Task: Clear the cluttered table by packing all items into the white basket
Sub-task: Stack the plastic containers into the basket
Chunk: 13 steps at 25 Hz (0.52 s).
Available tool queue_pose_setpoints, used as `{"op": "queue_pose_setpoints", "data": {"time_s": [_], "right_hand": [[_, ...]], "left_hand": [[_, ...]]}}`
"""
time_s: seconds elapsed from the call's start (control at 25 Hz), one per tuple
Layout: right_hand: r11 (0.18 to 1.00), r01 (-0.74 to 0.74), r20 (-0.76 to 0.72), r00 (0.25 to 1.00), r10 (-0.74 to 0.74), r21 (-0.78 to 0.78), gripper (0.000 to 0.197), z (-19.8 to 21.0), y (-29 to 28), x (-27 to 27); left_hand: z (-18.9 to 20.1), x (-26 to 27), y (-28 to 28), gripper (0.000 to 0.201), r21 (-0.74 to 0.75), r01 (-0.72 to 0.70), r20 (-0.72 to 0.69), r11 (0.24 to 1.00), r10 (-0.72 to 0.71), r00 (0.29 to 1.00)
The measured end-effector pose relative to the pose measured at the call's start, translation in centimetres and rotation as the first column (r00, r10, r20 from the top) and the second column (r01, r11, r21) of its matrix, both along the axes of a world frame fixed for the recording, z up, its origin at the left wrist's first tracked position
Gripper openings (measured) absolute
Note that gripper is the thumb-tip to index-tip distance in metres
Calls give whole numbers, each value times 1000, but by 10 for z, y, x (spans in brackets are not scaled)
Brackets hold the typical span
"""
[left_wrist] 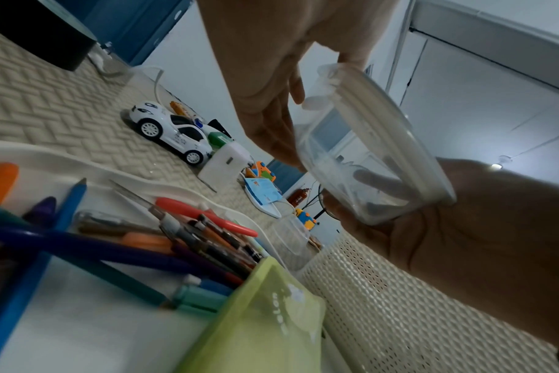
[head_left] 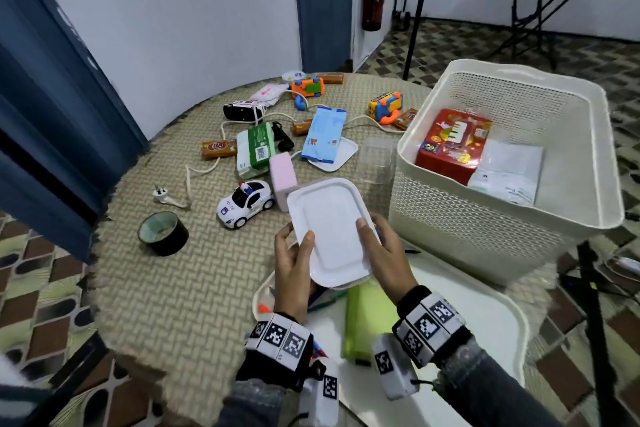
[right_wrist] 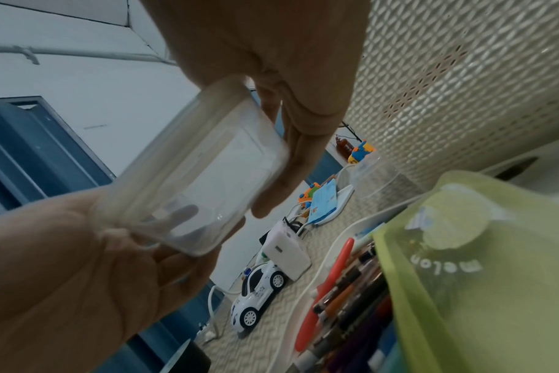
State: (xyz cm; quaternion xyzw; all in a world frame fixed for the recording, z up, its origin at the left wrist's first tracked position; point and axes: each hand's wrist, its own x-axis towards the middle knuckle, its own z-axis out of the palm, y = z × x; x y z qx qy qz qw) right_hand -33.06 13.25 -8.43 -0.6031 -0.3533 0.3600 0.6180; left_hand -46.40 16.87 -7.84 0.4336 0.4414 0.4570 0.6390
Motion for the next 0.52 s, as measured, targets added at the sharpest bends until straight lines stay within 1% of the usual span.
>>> {"op": "queue_pose_setpoints", "data": {"time_s": [0.16, 0.4, 0.44, 0.52], "right_hand": [[997, 75, 9, 997, -75, 6, 23, 6, -32, 19], [973, 229, 33, 973, -230, 41, 23, 19, -65, 31], [967, 248, 43, 967, -250, 58, 23, 22, -70, 31], [954, 285, 55, 955, -290, 90, 24, 24, -82, 32]], "left_hand": [[-1, 22, -19, 20, 52, 53, -38, 997, -51, 998], [11, 45, -36, 16, 179, 172, -104, 969, -155, 982], [14, 47, -38, 16, 198, 187, -107, 962, -169, 980], [14, 50, -44, 23, 233, 221, -122, 947, -197, 973]]}}
